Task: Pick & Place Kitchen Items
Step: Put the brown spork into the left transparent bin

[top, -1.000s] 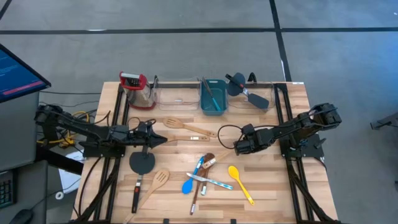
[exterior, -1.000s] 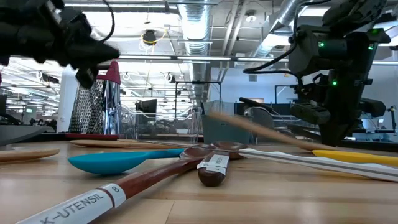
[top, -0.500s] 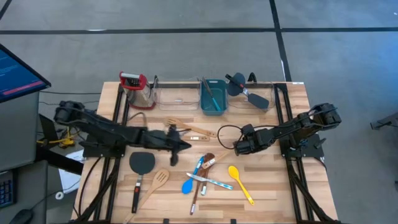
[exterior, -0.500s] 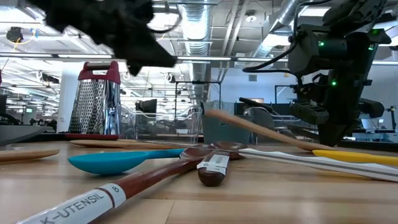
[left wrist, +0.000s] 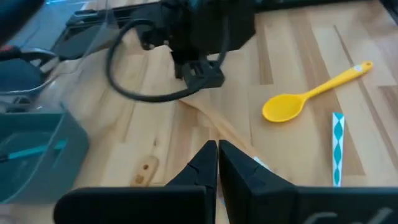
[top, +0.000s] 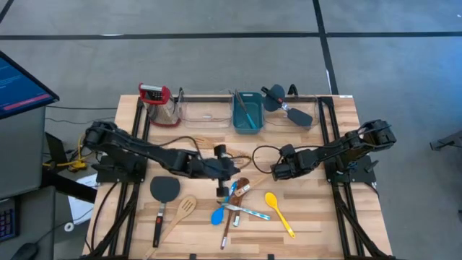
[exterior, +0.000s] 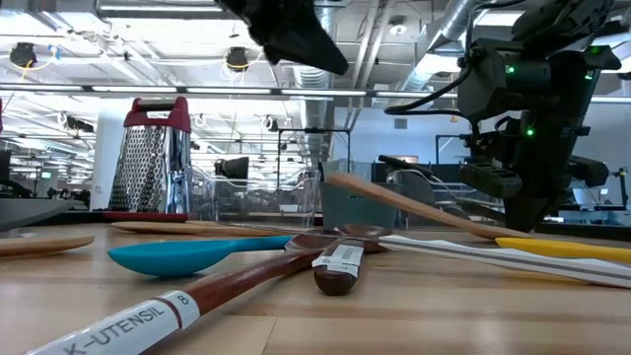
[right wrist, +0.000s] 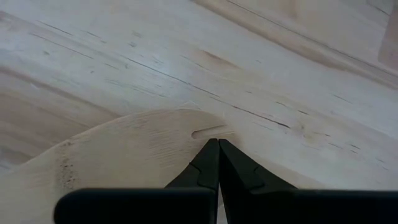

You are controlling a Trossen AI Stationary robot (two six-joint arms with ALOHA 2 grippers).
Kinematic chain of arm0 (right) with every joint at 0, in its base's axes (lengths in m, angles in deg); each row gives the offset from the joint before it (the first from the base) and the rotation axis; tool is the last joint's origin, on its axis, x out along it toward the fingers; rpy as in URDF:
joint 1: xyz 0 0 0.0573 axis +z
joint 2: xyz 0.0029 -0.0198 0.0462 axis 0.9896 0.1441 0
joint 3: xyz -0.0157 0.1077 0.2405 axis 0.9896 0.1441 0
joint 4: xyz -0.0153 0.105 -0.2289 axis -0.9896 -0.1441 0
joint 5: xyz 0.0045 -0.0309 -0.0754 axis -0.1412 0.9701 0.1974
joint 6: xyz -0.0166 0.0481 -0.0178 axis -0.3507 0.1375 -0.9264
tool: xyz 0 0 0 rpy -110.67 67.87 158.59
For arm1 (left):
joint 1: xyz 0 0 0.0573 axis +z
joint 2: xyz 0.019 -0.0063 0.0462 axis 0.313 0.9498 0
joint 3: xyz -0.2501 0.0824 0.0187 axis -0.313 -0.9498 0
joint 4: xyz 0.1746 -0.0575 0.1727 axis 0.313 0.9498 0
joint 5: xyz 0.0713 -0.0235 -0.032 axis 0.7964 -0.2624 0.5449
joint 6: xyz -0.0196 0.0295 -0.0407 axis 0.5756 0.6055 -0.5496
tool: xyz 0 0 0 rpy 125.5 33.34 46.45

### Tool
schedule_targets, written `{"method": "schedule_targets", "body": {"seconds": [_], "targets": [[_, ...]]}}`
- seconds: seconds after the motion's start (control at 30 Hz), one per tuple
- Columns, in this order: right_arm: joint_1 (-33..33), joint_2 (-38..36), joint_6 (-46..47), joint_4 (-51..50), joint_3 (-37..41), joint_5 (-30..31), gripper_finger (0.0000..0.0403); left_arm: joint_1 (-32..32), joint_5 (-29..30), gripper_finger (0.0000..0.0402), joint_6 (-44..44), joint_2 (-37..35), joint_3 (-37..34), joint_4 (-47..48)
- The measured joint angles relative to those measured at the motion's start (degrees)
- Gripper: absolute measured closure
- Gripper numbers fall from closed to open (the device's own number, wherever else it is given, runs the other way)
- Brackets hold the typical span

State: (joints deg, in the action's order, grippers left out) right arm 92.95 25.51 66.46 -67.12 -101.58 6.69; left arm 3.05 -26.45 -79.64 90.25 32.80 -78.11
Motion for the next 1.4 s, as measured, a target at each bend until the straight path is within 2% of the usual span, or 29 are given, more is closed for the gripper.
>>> {"method": "schedule_targets", "body": {"seconds": [0.2, 0.43, 0.67, 0.97, 1.4], "targets": [[0.0, 0.0, 0.0, 0.1, 0.0, 0.1, 0.0403, -1.3, 0.0, 0.04, -1.6, 7.6, 6.2, 4.4], [1.7, 0.0, 0.1, 0.9, 0.1, 1.6, 0.0403, -1.3, -1.5, 0.0401, -7.7, 12.3, 8.2, 4.8], [1.9, 0.0, 0.2, 1.6, 0.1, 2.0, 0.0403, -3.4, 0.0, 0.0401, -15.0, 14.0, 8.3, 4.0], [0.6, 0.0, 4.7, 1.8, 0.0, 2.4, 0.0403, -3.7, 1.4, 0.0401, -16.5, 14.0, 8.2, 4.2], [0.8, 0.0, 9.0, 1.7, 0.0, 2.5, 0.0403, -2.3, 1.7, 0.0401, -25.6, 14.0, 7.8, 10.8]]}}
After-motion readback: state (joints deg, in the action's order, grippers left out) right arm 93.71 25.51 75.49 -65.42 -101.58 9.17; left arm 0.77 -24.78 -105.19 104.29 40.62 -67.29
